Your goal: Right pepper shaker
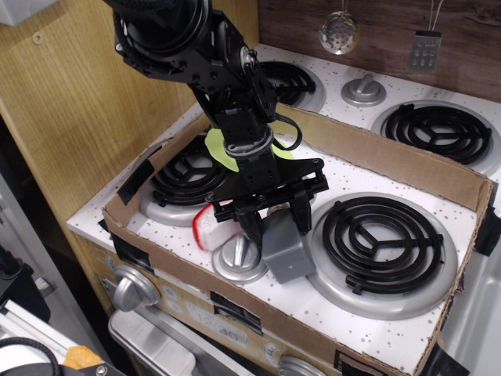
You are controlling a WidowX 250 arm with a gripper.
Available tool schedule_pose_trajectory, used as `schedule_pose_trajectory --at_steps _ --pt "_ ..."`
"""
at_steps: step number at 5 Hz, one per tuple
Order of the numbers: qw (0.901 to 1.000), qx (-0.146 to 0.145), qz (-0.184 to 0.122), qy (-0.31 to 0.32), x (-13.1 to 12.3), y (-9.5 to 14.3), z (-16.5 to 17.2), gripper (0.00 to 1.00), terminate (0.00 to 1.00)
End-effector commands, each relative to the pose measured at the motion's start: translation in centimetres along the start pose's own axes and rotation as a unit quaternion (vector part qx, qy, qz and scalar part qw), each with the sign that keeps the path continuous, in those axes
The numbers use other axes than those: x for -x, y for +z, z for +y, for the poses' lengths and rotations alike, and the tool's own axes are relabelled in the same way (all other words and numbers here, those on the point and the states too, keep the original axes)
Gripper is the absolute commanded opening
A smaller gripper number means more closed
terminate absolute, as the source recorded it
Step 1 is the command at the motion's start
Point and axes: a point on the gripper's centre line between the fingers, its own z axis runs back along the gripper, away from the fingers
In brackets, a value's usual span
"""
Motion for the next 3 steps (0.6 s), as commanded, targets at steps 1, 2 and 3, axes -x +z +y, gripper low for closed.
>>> schedule_pose_trajectory --at_steps 1,2,3 --pt "0.9973 -0.001 -0.072 -0.012 -0.5 1.7 -1.5 0.00 0.00" --pt "0.9911 -0.004 -0.131 -0.023 -0.7 3.0 -2.8 0.00 0.00" --pt "0.9794 0.005 -0.201 -0.023 -0.9 4.0 -4.0 0.00 0.00"
